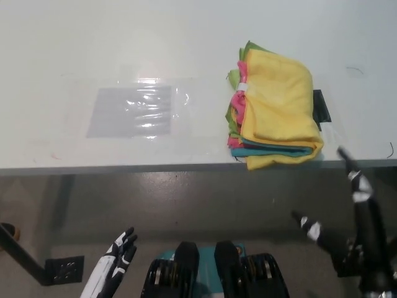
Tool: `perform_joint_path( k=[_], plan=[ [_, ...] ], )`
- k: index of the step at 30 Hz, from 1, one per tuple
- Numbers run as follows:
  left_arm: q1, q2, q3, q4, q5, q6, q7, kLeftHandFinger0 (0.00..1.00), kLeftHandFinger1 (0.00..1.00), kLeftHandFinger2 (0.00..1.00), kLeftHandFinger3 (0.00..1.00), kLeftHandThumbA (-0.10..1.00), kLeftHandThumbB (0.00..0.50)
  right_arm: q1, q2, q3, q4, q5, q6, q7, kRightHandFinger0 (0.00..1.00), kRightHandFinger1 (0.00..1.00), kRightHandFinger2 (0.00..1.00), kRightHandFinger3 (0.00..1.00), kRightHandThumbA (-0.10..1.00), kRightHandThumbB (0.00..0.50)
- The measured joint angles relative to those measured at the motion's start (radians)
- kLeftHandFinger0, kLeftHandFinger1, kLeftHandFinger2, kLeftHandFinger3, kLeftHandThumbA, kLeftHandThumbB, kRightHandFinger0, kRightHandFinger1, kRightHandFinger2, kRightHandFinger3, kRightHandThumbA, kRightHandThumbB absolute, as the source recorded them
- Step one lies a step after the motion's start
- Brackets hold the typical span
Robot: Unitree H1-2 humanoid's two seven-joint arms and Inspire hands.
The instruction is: A stack of folded microfibre clothes with a single fold is kept infront of the robot. the robot uses its right hand to grab one end of the clothes and pulla it away from the other end to unfold
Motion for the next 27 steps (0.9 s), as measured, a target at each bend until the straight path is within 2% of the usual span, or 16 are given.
perform_joint_path(
  k=[2,5,7,12,15,18,19,20,27],
  plan=[
    [0.000,0.000,-0.001,0.000,0.000,0.000,0.000,1.00,1.00,1.00,1.00,0.95,0.229,-0.049,0.005,-0.006,-0.039,-0.023,0.037,0.007,1.00,1.00,1.00,1.00,0.99,0.241],
    [0.000,0.000,-0.001,0.000,0.001,0.000,0.000,1.00,1.00,1.00,1.00,0.95,0.227,-0.160,0.011,-0.006,-0.070,-0.064,0.111,0.032,1.00,1.00,1.00,1.00,0.96,0.210],
    [0.000,0.000,-0.001,0.000,0.002,0.000,-0.001,1.00,1.00,1.00,1.00,0.96,0.233,-0.215,0.011,-0.006,-0.069,-0.085,0.151,0.045,1.00,1.00,1.00,1.00,0.95,0.214],
    [-0.002,0.000,-0.004,0.001,0.012,0.000,-0.001,1.00,1.00,1.00,1.00,0.97,0.233,-0.362,0.024,-0.003,-0.005,-0.133,0.266,0.079,1.00,1.00,1.00,1.00,0.96,0.219],
    [-0.004,0.000,-0.006,0.001,0.016,-0.001,-0.001,1.00,1.00,1.00,1.00,0.96,0.223,-0.439,0.031,0.002,0.064,-0.147,0.318,0.090,1.00,1.00,1.00,1.00,0.99,0.201],
    [-0.004,0.000,-0.008,0.001,0.021,-0.001,-0.002,1.00,1.00,1.00,1.00,0.96,0.222,-0.498,0.034,0.009,0.142,-0.151,0.357,0.098,1.00,1.00,1.00,1.00,1.00,0.205],
    [-0.004,0.000,-0.009,0.001,0.023,-0.001,-0.002,1.00,1.00,1.00,1.00,0.96,0.224,-0.514,0.034,0.010,0.168,-0.151,0.367,0.098,1.00,1.00,1.00,1.00,0.98,0.184],
    [-0.003,0.000,-0.009,0.001,0.025,-0.001,-0.002,1.00,1.00,1.00,1.00,0.96,0.232,-0.528,0.035,0.012,0.202,-0.151,0.375,0.099,1.00,1.00,1.00,1.00,1.00,0.202],
    [0.000,0.000,-0.021,0.001,0.035,-0.001,-0.008,1.00,1.00,1.00,1.00,0.95,0.222,-0.614,0.037,0.014,0.410,-0.134,0.399,0.096,1.00,1.00,1.00,1.00,0.96,0.213]
  ],
)
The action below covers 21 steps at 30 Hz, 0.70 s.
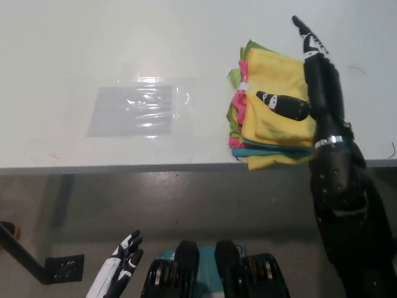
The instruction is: A stack of folded microfibre clothes with a single fold is kept infront of the robot. the robot uses its right hand to grab one end of the clothes and pulla it away from the other end to unfold
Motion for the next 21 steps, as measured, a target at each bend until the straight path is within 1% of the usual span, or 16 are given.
perform_joint_path(
  k=[2,3,6,7,8,12,15,19,20,21],
  plan=[
    [0.000,0.000,-0.002,0.000,0.001,0.000,0.000,1.00,1.00,1.00,1.00,0.94,0.221,-0.017,0.001,0.000,0.044,0.006,0.000,-0.001,1.00,1.00,1.00,1.00,0.99,0.226],
    [0.000,0.000,-0.002,0.000,0.002,0.000,-0.001,1.00,1.00,1.00,1.00,0.94,0.220,-0.031,0.002,0.000,0.075,0.012,0.000,-0.002,1.00,1.00,1.00,1.00,1.00,0.223],
    [0.001,0.000,-0.003,0.000,0.004,0.001,-0.002,1.00,1.00,1.00,1.00,0.93,0.217,-0.055,0.006,0.002,0.141,0.019,0.000,-0.006,1.00,1.00,1.00,1.00,1.00,0.232],
    [0.001,0.000,-0.004,-0.001,0.004,0.001,-0.003,1.00,1.00,1.00,1.00,0.92,0.207,-0.061,0.007,0.002,0.166,0.021,0.000,-0.010,1.00,1.00,1.00,1.00,1.00,0.240],
    [0.001,0.000,-0.004,-0.001,0.005,0.002,-0.004,1.00,1.00,1.00,1.00,0.91,0.206,-0.066,0.008,0.003,0.187,0.023,0.000,-0.013,1.00,1.00,1.00,1.00,1.00,0.234],
    [0.001,0.000,-0.007,-0.001,0.010,0.003,-0.005,1.00,1.00,1.00,1.00,0.90,0.199,-0.083,0.010,0.007,0.262,0.033,0.000,-0.028,1.00,1.00,1.00,1.00,1.00,0.243],
    [0.001,0.000,-0.007,-0.001,0.013,0.004,-0.005,1.00,1.00,1.00,1.00,0.90,0.196,-0.092,0.015,0.008,0.306,0.038,0.000,-0.042,1.00,1.00,1.00,1.00,1.00,0.232],
    [0.001,0.000,-0.008,-0.001,0.016,0.005,-0.006,1.00,1.00,1.00,1.00,0.89,0.194,-0.107,0.029,0.008,0.351,0.052,-0.002,-0.053,1.00,1.00,1.00,1.00,1.00,0.230],
    [0.001,0.000,-0.008,-0.001,0.018,0.005,-0.006,1.00,1.00,1.00,1.00,0.89,0.194,-0.110,0.032,0.008,0.361,0.057,-0.002,-0.056,1.00,1.00,1.00,1.00,0.99,0.221],
    [0.001,0.000,-0.008,-0.001,0.019,0.005,-0.005,1.00,1.00,1.00,1.00,0.89,0.196,-0.114,0.035,0.008,0.379,0.061,-0.004,-0.060,1.00,1.00,1.00,1.00,0.98,0.223]
  ],
)
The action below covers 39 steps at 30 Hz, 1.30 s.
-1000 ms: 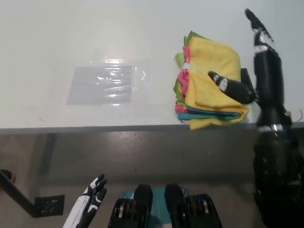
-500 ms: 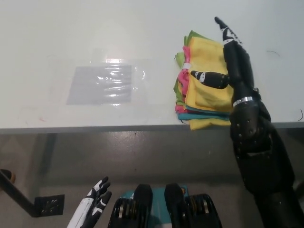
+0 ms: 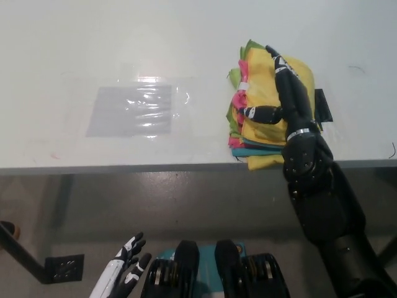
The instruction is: A stack of folded microfibre clothes with a single fold is kept infront of the robot. the robot uses its right hand to grab one end of the clothes and pulla it away from the other end to unfold
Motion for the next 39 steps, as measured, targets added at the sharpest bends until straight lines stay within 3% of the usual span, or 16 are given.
perform_joint_path(
  k=[4,13,14,15,16,17,18,19,21,22,24,26,30,33,36,39],
  plan=[
    [0.000,0.000,-0.001,0.000,0.004,0.000,-0.001,1.00,1.00,1.00,1.00,0.90,0.202,-0.014,0.005,0.005,0.106,0.017,-0.011,-0.020,1.00,1.00,1.00,1.00,1.00,0.260],
    [-0.008,0.000,-0.003,0.000,0.013,0.000,-0.008,1.00,1.00,1.00,1.00,0.90,0.188,-0.050,0.005,0.005,0.299,0.055,-0.071,-0.071,1.00,1.00,1.00,1.00,0.99,0.269],
    [-0.009,0.000,-0.003,0.000,0.014,0.000,-0.008,1.00,1.00,1.00,1.00,0.91,0.192,-0.058,0.005,0.005,0.319,0.057,-0.076,-0.077,0.82,0.98,1.00,1.00,0.87,0.252],
    [-0.011,0.000,-0.003,0.000,0.014,0.000,-0.008,1.00,1.00,1.00,1.00,0.91,0.191,-0.064,0.005,0.006,0.336,0.059,-0.079,-0.086,0.41,0.56,0.71,0.79,0.72,0.203],
    [-0.012,0.000,-0.003,0.000,0.015,0.000,-0.008,1.00,1.00,1.00,1.00,0.91,0.185,-0.069,0.005,0.007,0.346,0.058,-0.079,-0.094,0.12,0.25,0.42,0.56,0.51,0.179],
    [-0.013,0.000,-0.003,0.000,0.016,0.000,-0.009,1.00,1.00,1.00,1.00,0.91,0.183,-0.077,0.006,0.009,0.365,0.058,-0.078,-0.114,0.00,0.04,0.22,0.34,0.12,0.155],
    [-0.013,0.000,-0.003,0.000,0.016,0.000,-0.008,1.00,1.00,1.00,1.00,0.91,0.183,-0.086,0.005,0.012,0.383,0.055,-0.077,-0.132,0.00,0.02,0.21,0.31,0.00,0.154],
    [-0.013,0.000,-0.003,0.000,0.017,0.000,-0.009,1.00,1.00,1.00,1.00,0.90,0.178,-0.096,0.004,0.014,0.401,0.053,-0.077,-0.156,0.00,0.00,0.26,0.27,-0.10,0.153],
    [-0.014,0.000,-0.003,0.000,0.017,0.000,-0.009,1.00,1.00,1.00,1.00,0.90,0.188,-0.116,0.000,0.014,0.445,0.052,-0.091,-0.208,0.00,0.05,0.44,0.46,-0.10,0.145],
    [-0.015,0.000,-0.002,0.000,0.017,0.000,-0.009,1.00,1.00,1.00,1.00,0.90,0.191,-0.122,-0.003,0.013,0.461,0.053,-0.099,-0.229,0.00,0.15,0.61,0.64,-0.10,0.141],
    [-0.019,0.000,-0.002,0.000,0.017,0.000,-0.009,1.00,1.00,1.00,1.00,0.91,0.192,-0.130,-0.007,0.013,0.480,0.054,-0.116,-0.269,0.00,0.26,0.73,0.77,-0.10,0.146],
    [-0.020,0.000,-0.002,0.000,0.017,0.000,-0.009,1.00,1.00,1.00,1.00,0.91,0.190,-0.134,-0.009,0.013,0.499,0.056,-0.137,-0.303,0.00,0.28,0.74,0.80,-0.10,0.149],
    [-0.021,0.000,-0.002,0.000,0.017,0.000,-0.009,1.00,1.00,1.00,1.00,0.90,0.179,-0.134,-0.011,0.013,0.516,0.060,-0.168,-0.342,0.00,0.20,0.59,0.68,-0.10,0.170],
    [-0.021,0.000,-0.001,0.000,0.017,0.000,-0.009,1.00,1.00,1.00,1.00,0.90,0.190,-0.134,-0.012,0.014,0.537,0.063,-0.203,-0.374,0.00,0.19,0.58,0.68,-0.10,0.162],
    [-0.021,0.000,-0.001,0.000,0.017,0.001,-0.010,1.00,1.00,1.00,1.00,0.90,0.186,-0.130,-0.013,0.015,0.543,0.066,-0.241,-0.400,0.00,0.24,0.64,0.74,-0.10,0.142],
    [-0.022,0.000,-0.001,0.000,0.017,0.001,-0.010,1.00,1.00,1.00,1.00,0.91,0.190,-0.124,-0.013,0.013,0.539,0.077,-0.276,-0.417,0.01,0.27,0.63,0.70,-0.10,0.128]
  ],
)
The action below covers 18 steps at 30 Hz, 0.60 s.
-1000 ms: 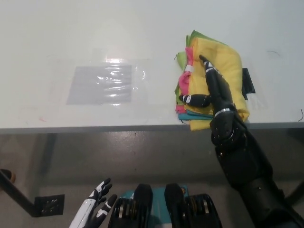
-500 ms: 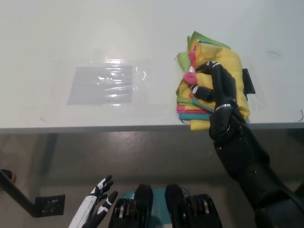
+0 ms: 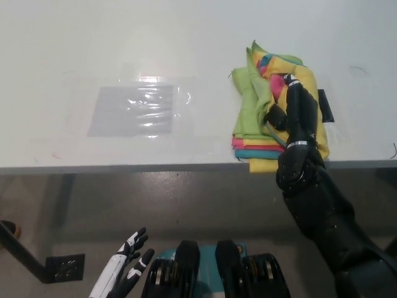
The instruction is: A stack of folded microfibre clothes with a single fold is kept infront of the robot. the robot uses its right hand to grab one end of the clothes and pulla it away from the other end to unfold
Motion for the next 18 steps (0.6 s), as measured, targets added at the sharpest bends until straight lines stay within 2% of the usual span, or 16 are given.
perform_joint_path(
  k=[2,3,5,6,7,8,10,11,13,15,16,17,18],
  plan=[
    [-0.002,0.000,0.000,0.000,0.000,0.000,0.000,1.00,1.00,1.00,1.00,0.91,0.182,0.014,-0.001,-0.018,-0.007,0.019,-0.048,-0.016,0.01,0.27,0.61,0.68,-0.10,0.132],
    [-0.003,0.000,0.000,0.000,0.000,0.000,0.000,1.00,1.00,1.00,1.00,0.91,0.181,0.019,0.000,-0.030,-0.010,0.030,-0.066,-0.019,0.00,0.20,0.53,0.62,-0.10,0.131],
    [-0.003,0.000,0.000,0.002,0.000,0.000,0.000,1.00,1.00,1.00,1.00,0.91,0.180,0.034,0.007,-0.081,-0.029,0.065,-0.106,-0.023,0.00,0.19,0.52,0.62,-0.10,0.104],
    [-0.003,0.000,0.000,0.003,0.000,0.000,0.000,1.00,1.00,1.00,1.00,0.91,0.178,0.038,0.009,-0.101,-0.036,0.079,-0.119,-0.024,0.00,0.17,0.51,0.61,-0.10,0.108],
    [-0.003,0.000,0.000,0.004,0.000,0.000,0.000,1.00,1.00,1.00,1.00,0.91,0.179,0.043,0.012,-0.127,-0.044,0.099,-0.133,-0.023,0.00,0.14,0.50,0.58,-0.10,0.107],
    [-0.003,0.000,0.000,0.004,0.000,0.000,0.000,1.00,1.00,1.00,1.00,0.92,0.182,0.048,0.015,-0.155,-0.055,0.119,-0.144,-0.022,0.00,0.12,0.51,0.53,-0.10,0.085],
    [-0.002,0.000,0.000,0.006,0.000,0.000,0.000,1.00,1.00,1.00,1.00,0.92,0.182,0.057,0.020,-0.203,-0.078,0.159,-0.156,-0.016,0.00,0.21,0.64,0.56,-0.10,0.055],
    [-0.002,0.000,0.000,0.006,0.000,0.001,0.000,1.00,1.00,1.00,1.00,0.91,0.178,0.062,0.022,-0.226,-0.092,0.178,-0.158,-0.013,0.00,0.26,0.70,0.65,-0.10,0.049],
    [-0.002,0.000,0.000,0.006,0.000,0.001,0.000,1.00,1.00,1.00,1.00,0.91,0.183,0.071,0.025,-0.260,-0.118,0.213,-0.160,-0.007,0.03,0.32,0.63,0.68,-0.06,0.001],
    [-0.002,0.000,0.000,0.006,0.000,0.001,0.000,1.00,1.00,1.00,1.00,0.92,0.187,0.081,0.025,-0.306,-0.147,0.257,-0.161,0.004,0.04,0.34,0.66,0.67,0.05,0.001],
    [-0.002,0.000,0.000,0.006,0.000,0.001,0.000,1.00,1.00,1.00,1.00,0.91,0.178,0.084,0.024,-0.326,-0.154,0.273,-0.161,0.008,0.18,0.49,0.85,0.84,0.14,0.000],
    [-0.002,0.000,0.000,0.006,0.000,0.001,0.000,1.00,1.00,1.00,1.00,0.91,0.177,0.084,0.024,-0.332,-0.158,0.281,-0.161,0.010,0.25,0.56,0.87,0.83,0.17,0.000],
    [-0.002,0.000,0.000,0.006,-0.001,0.001,0.000,1.00,1.00,1.00,1.00,0.91,0.173,0.088,0.021,-0.370,-0.168,0.315,-0.161,0.019,0.51,0.77,1.00,1.00,0.35,0.000]
  ],
)
